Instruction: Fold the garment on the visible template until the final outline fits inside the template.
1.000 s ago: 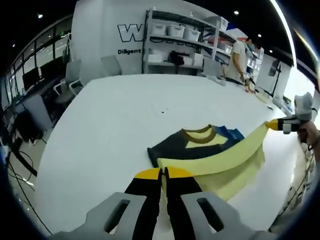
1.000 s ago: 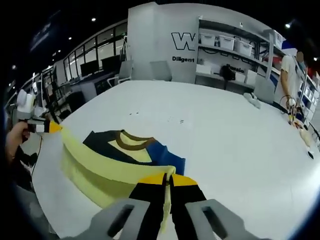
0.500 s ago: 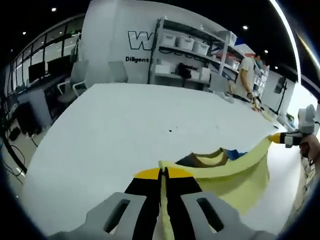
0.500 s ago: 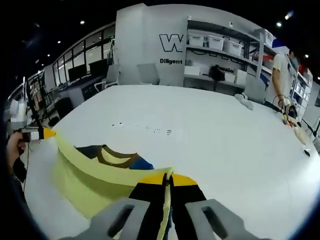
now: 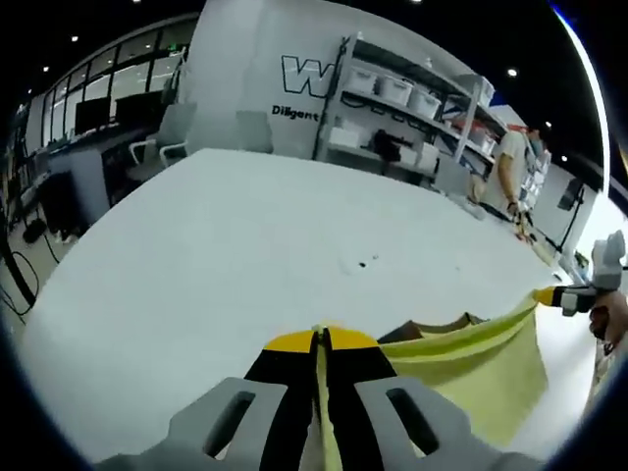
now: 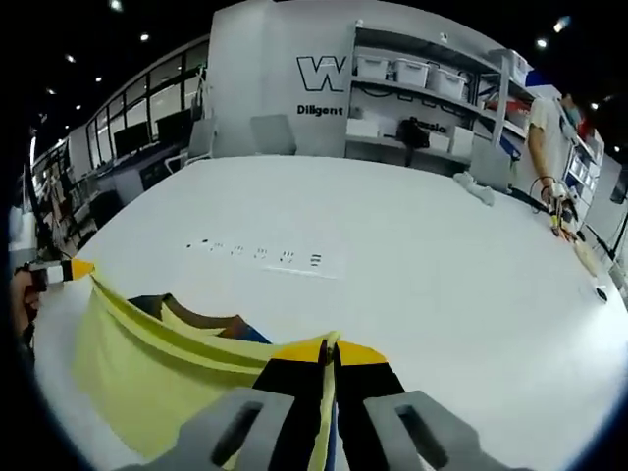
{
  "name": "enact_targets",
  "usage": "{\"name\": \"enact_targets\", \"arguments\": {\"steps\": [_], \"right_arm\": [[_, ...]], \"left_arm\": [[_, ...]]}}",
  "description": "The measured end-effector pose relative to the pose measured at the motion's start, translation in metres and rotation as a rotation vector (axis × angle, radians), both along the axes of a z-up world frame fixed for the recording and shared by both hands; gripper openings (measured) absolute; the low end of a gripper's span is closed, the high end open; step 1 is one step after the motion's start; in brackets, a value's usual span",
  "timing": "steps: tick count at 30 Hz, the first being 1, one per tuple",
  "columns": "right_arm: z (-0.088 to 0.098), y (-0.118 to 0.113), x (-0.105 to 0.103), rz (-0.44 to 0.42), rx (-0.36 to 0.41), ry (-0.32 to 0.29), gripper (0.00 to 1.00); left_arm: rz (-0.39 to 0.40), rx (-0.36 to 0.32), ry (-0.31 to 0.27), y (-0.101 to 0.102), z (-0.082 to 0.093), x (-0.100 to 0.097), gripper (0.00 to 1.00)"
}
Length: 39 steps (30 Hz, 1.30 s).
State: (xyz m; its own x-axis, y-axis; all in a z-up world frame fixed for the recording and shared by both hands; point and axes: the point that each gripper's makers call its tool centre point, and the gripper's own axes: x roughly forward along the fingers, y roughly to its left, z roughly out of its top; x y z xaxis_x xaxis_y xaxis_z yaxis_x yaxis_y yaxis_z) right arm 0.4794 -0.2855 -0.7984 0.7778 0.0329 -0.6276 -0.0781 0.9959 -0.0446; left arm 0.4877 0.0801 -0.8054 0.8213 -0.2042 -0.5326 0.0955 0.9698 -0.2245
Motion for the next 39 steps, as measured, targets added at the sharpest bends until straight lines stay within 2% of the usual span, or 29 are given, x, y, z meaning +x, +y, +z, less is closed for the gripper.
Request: {"name": "enact_targets", "arguments": {"steps": [4, 10, 12, 15, 18, 19, 21, 24, 25, 28, 31, 32, 34, 35, 38, 39], "right_arm": [[-0.012, -0.004, 0.006, -0.022, -0.014, 0.018, 0.00], [-0.033, -0.004, 0.010, -0.028, -0.011, 0.055, 0.00], [-0.037, -0.001, 0.012, -0.020, 0.020, 0.051, 0.00], [-0.043, -0.003, 0.012, -0.021, 0.026, 0.064, 0.00], [-0.050, -0.001, 0.010, -0.013, 0.055, 0.076, 0.00], [-0.051, 0.003, 0.010, -0.012, 0.092, 0.072, 0.00], [-0.049, 0.006, 0.009, -0.032, 0.157, 0.070, 0.00], [-0.040, 0.007, 0.008, 0.003, 0.162, 0.033, 0.05], [-0.039, 0.008, 0.008, 0.010, 0.159, 0.027, 0.08], [-0.021, 0.011, 0.009, 0.081, 0.134, -0.051, 0.16], [-0.014, 0.012, 0.003, 0.139, 0.120, -0.064, 0.27], [-0.013, 0.012, 0.002, 0.168, 0.097, -0.071, 0.29], [-0.017, 0.008, -0.004, 0.227, -0.003, -0.055, 0.33], [-0.020, 0.007, -0.005, 0.255, -0.043, -0.052, 0.34], [-0.030, 0.007, -0.011, 0.309, -0.106, -0.028, 0.37], [-0.036, 0.007, -0.012, 0.293, -0.106, -0.012, 0.39]], "left_arm": [[0.010, -0.008, 0.010, 0.001, -0.011, 0.007, 0.03], [0.004, 0.020, 0.044, 0.001, -0.033, 0.009, 0.03], [0.001, 0.038, 0.052, 0.003, -0.038, 0.010, 0.03], [0.001, 0.041, 0.067, 0.004, -0.044, 0.010, 0.03], [-0.003, 0.043, 0.069, 0.004, -0.047, 0.010, 0.03], [-0.011, 0.051, 0.062, 0.003, -0.046, 0.010, 0.04], [-0.041, 0.065, 0.038, 0.000, -0.042, 0.012, 0.04], [-0.121, 0.129, 0.005, -0.002, -0.035, 0.010, 0.11], [-0.127, 0.135, 0.001, -0.002, -0.034, 0.010, 0.17], [-0.234, 0.210, -0.065, -0.008, -0.023, 0.007, 0.31], [-0.375, 0.307, -0.131, -0.019, -0.013, 0.003, 0.41], [-0.404, 0.334, -0.133, -0.020, -0.014, 0.002, 0.44], [-0.444, 0.398, -0.118, -0.019, -0.021, -0.002, 0.51], [-0.449, 0.410, -0.106, -0.018, -0.025, -0.003, 0.53], [-0.482, 0.427, -0.075, -0.017, -0.037, -0.008, 0.58], [-0.464, 0.436, -0.054, -0.012, -0.041, -0.008, 0.59]]}}
